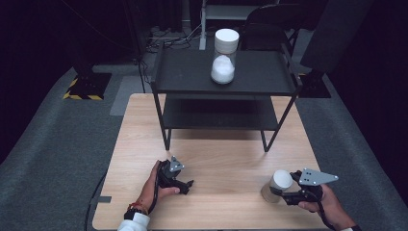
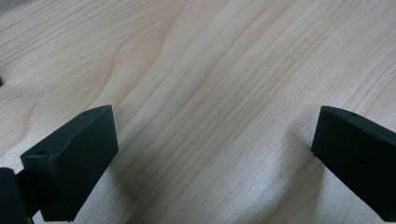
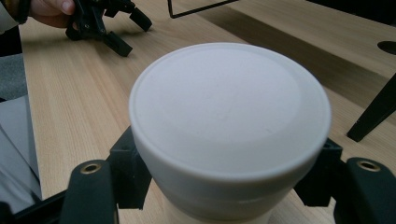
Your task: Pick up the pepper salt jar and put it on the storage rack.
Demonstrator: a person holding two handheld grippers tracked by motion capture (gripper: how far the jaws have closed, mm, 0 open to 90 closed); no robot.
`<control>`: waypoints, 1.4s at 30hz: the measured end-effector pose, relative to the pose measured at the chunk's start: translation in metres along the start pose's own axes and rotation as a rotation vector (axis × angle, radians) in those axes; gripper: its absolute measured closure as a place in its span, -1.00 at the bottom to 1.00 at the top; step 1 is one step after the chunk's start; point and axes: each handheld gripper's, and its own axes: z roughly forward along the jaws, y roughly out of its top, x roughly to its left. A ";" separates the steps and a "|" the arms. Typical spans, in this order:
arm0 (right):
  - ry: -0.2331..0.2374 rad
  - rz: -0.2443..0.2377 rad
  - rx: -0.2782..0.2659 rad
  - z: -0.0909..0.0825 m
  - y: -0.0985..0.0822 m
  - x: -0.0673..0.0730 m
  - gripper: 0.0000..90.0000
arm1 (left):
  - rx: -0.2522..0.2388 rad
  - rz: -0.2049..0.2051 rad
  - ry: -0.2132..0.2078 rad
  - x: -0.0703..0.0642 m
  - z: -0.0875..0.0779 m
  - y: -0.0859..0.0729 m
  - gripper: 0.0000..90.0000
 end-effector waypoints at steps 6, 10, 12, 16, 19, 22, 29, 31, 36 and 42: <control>-0.015 -0.003 0.018 0.002 0.007 0.005 -0.26 | 0.000 0.000 0.000 0.000 0.000 0.000 -0.99; -0.026 -0.001 0.004 0.004 0.010 0.009 -0.25 | -0.001 -0.001 0.001 0.000 0.001 0.001 -0.99; -0.030 0.001 -0.002 0.006 0.013 0.011 -0.25 | -0.001 -0.001 0.001 0.000 0.001 0.001 -0.99; -0.042 0.003 -0.014 0.009 0.017 0.013 -0.25 | -0.001 -0.001 0.001 -0.001 0.001 0.001 -0.99; -0.052 0.008 -0.015 0.012 0.021 0.014 -0.25 | -0.001 -0.001 0.000 0.000 0.001 0.001 -0.99; -0.054 0.005 -0.016 0.017 0.027 0.014 -0.25 | -0.001 -0.001 0.000 0.000 0.001 0.001 -0.99; -0.053 -0.009 -0.020 0.030 0.044 0.018 -0.25 | -0.001 -0.001 0.000 -0.001 0.001 0.001 -0.99; -0.054 -0.014 -0.023 0.034 0.049 0.018 -0.25 | 0.000 0.000 0.001 -0.001 0.001 0.001 -0.99; -0.055 -0.024 -0.035 0.042 0.063 0.020 -0.25 | 0.001 0.000 0.001 -0.001 0.001 0.001 -0.99; -0.062 -0.029 -0.047 0.050 0.077 0.022 -0.25 | 0.000 0.001 -0.001 0.000 0.001 0.001 -0.99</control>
